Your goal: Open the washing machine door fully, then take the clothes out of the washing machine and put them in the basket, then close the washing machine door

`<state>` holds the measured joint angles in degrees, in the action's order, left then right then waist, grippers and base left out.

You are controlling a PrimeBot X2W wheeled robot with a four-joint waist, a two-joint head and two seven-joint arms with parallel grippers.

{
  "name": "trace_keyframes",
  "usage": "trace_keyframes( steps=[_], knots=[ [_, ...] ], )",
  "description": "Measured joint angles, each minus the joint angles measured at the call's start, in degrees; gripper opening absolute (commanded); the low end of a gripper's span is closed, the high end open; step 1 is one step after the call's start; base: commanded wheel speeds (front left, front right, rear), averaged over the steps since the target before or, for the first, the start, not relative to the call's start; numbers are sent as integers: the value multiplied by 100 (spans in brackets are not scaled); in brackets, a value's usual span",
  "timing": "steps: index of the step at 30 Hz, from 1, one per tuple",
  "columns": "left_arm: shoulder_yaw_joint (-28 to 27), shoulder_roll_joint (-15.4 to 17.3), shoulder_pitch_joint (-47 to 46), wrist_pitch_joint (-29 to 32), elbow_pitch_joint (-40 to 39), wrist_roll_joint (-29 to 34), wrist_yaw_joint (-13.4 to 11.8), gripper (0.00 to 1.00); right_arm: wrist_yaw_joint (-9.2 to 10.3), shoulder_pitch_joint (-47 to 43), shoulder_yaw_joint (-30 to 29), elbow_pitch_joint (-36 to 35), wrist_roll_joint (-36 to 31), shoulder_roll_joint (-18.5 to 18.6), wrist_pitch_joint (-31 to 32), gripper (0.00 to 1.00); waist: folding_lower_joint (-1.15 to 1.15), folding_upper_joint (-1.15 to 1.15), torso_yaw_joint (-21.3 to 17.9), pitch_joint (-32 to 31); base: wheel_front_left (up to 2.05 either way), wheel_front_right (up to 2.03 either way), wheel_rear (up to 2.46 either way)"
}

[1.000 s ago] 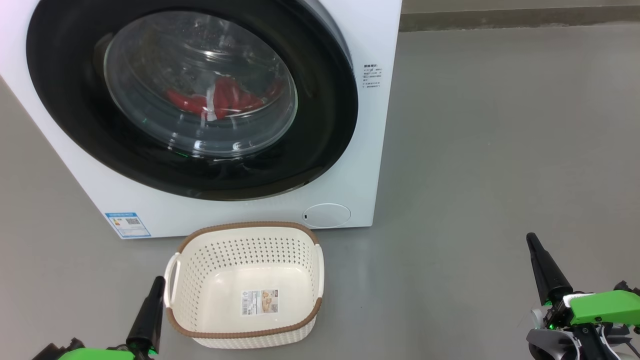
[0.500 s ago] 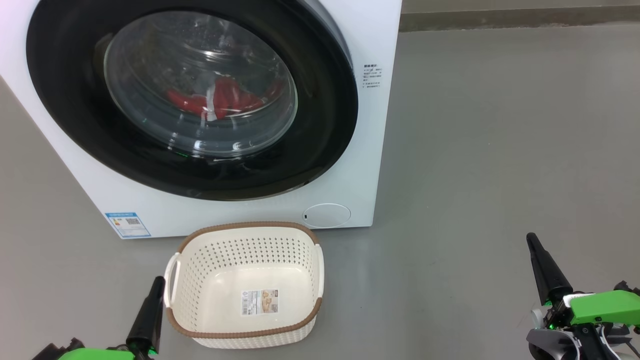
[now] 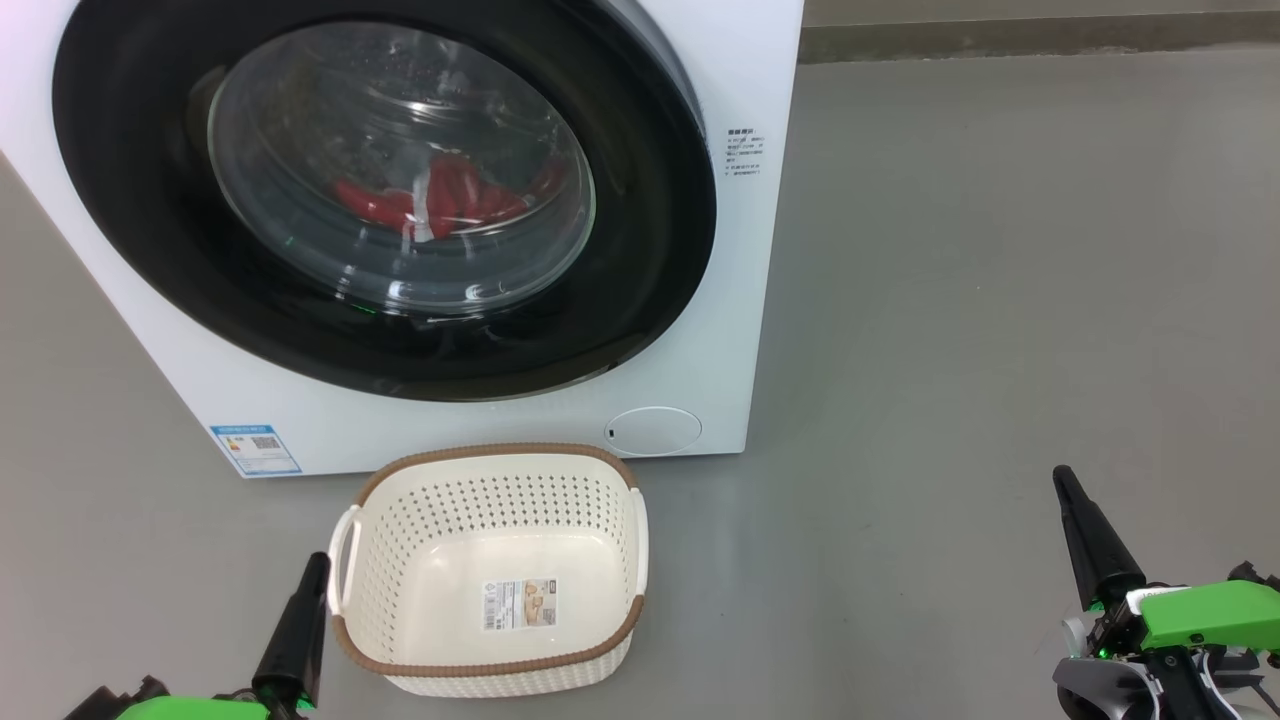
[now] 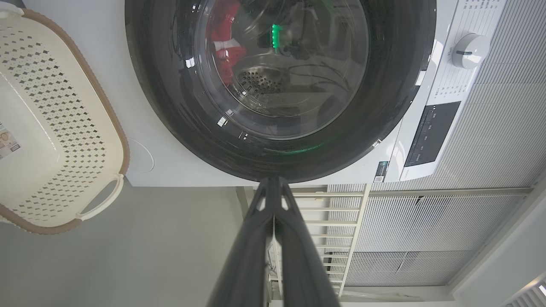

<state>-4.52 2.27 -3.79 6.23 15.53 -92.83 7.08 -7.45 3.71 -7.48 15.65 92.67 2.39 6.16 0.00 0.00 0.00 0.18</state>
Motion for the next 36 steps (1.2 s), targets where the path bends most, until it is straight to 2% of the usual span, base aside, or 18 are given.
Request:
trace_keyframes(
  steps=[2,3,9,24,31,36],
  knots=[
    [0,0,0,0,0,0,0,0,0,0,0,0,0,0,0,0,0,0,0,0,0,0,0],
    [0,0,0,0,0,0,0,100,0,0,0,0,0,0,0,100,0,0,0,0,0,0,0],
    [60,-105,231,-4,331,-2,-5,100,0,-273,55,345,2,-141,-9,100,0,0,-1,1,0,0,0],
    [170,-105,222,-238,300,32,-5,100,0,-258,83,303,-140,-107,-221,100,1,0,0,1,0,0,0],
    [247,-83,154,-342,227,389,-5,100,0,-251,134,301,-428,-40,-359,100,1,0,0,1,0,0,0],
    [225,-83,121,-441,108,928,-5,100,0,-233,166,300,-834,4,-442,100,0,0,-1,4,0,0,0]
  ],
)
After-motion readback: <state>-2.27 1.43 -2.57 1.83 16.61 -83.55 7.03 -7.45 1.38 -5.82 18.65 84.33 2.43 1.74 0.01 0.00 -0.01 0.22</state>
